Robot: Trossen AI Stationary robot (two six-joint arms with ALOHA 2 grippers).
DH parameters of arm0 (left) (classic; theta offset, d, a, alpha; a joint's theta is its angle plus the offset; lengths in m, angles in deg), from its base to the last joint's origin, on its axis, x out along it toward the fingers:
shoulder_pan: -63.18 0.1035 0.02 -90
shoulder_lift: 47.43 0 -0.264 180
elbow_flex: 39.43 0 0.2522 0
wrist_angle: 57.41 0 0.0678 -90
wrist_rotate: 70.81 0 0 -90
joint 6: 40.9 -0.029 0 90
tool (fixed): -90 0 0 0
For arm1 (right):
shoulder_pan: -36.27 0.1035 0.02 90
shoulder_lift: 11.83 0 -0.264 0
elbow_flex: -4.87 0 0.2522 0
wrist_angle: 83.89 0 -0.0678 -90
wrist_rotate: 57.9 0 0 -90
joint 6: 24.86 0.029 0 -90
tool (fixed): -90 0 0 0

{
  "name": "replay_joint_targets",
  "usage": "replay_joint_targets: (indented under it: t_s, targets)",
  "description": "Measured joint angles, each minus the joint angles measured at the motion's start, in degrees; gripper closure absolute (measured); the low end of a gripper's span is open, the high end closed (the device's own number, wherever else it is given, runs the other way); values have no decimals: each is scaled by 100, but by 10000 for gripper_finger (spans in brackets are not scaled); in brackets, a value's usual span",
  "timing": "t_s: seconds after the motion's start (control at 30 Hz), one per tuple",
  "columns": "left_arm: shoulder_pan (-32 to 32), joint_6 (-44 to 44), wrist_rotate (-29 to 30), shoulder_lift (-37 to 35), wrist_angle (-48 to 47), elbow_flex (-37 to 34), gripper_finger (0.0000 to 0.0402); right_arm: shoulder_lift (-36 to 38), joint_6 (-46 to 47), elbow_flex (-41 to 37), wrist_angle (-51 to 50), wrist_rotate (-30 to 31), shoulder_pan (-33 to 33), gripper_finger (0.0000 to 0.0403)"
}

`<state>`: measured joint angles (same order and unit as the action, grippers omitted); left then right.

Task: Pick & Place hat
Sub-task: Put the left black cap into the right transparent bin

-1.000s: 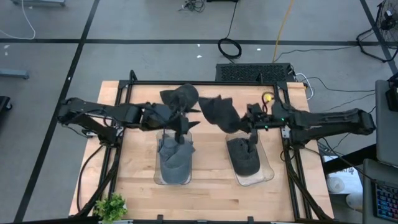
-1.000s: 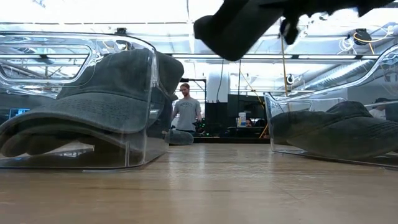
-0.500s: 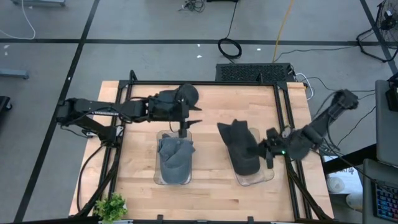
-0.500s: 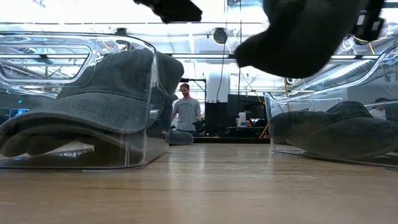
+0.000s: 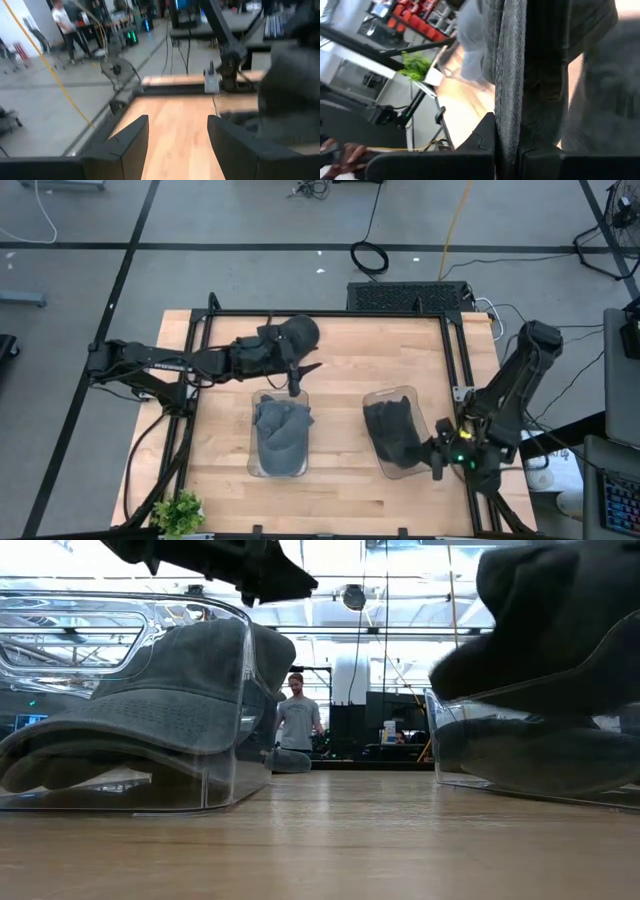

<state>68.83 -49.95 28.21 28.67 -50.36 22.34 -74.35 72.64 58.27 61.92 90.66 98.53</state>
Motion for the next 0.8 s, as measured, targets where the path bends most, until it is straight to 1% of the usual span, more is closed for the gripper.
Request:
replay_joint_targets:
  t_s: [0.13,0.27,0.43,0.5,0.57,0.63,0.8]
  targets:
    - [0,36,2,-9,124,9,188,-410,364,0,1,180,-142,403]
    - [-72,195,10,-10,206,9,188,-755,711,4,-8,137,-290,403]
    - [-180,429,5,-7,-14,9,188,-921,828,18,-257,-314,-445,401]
    - [-254,546,21,-7,-168,9,188,-921,760,18,-242,-568,-457,393]
    - [-336,634,15,-5,-246,9,188,-937,490,8,-234,-788,-455,377]
    - [-420,661,25,-5,-239,9,188,-941,311,0,-254,-853,-451,353]
    - [-567,619,330,-5,-253,9,188,-913,114,-6,-306,-904,-455,272]
